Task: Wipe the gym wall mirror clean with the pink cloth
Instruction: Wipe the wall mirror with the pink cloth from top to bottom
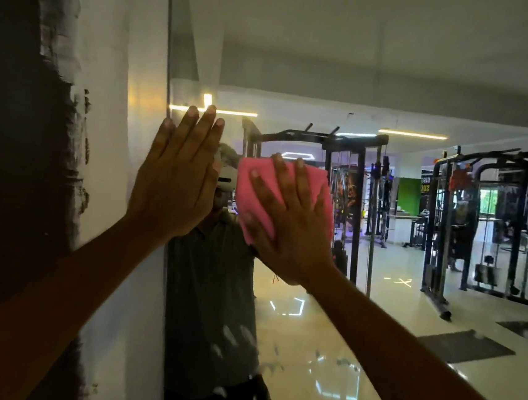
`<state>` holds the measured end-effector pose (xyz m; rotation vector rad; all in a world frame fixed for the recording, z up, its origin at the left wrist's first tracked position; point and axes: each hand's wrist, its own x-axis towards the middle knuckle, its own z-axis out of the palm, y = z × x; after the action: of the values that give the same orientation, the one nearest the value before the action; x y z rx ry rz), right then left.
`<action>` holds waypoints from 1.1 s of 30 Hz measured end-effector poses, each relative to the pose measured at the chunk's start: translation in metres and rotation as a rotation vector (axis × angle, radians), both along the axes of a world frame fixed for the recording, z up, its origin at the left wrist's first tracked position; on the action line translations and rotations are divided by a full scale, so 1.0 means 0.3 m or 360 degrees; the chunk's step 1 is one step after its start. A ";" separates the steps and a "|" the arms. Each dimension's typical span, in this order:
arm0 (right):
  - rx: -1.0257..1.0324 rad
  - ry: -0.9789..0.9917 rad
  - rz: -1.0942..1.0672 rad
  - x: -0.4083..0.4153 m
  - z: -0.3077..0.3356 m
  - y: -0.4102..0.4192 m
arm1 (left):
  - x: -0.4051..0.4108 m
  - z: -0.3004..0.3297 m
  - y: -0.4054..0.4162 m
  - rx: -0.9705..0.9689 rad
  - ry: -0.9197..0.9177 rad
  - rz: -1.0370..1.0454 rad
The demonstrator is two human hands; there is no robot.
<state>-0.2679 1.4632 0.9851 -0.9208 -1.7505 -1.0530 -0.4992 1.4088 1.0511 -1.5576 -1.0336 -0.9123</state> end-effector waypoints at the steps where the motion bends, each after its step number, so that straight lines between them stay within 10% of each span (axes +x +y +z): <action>1: -0.0014 -0.0048 0.0019 0.082 -0.017 0.019 | 0.011 0.000 0.001 -0.0003 -0.0010 -0.0005; 6: -0.0029 0.0727 -0.0210 0.157 0.267 0.042 | 0.032 0.009 0.012 0.0003 -0.0056 0.0038; 11: -0.0036 -0.0202 0.0006 0.190 0.062 0.004 | 0.068 0.077 0.025 0.0060 -0.0120 0.0119; 17: -0.0065 0.0469 -0.0157 0.261 0.345 0.068 | 0.091 0.069 0.049 0.0081 -0.0172 0.0129; 23: 0.0063 -0.0414 0.0127 0.270 0.241 0.059 | 0.048 0.077 0.015 0.0050 -0.0058 0.0221; 29: 0.0068 0.0148 -0.0070 0.143 0.501 0.023 | 0.031 0.105 -0.013 -0.0025 -0.0020 0.0257; 33: 0.0164 -0.0537 0.0158 0.084 0.282 -0.033 | -0.012 0.106 -0.038 0.0047 -0.0133 0.0180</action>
<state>-0.2426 1.4532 1.0698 -0.6110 -1.9715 -1.2760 -0.5028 1.3973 1.0829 -1.4317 -1.1506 -0.9171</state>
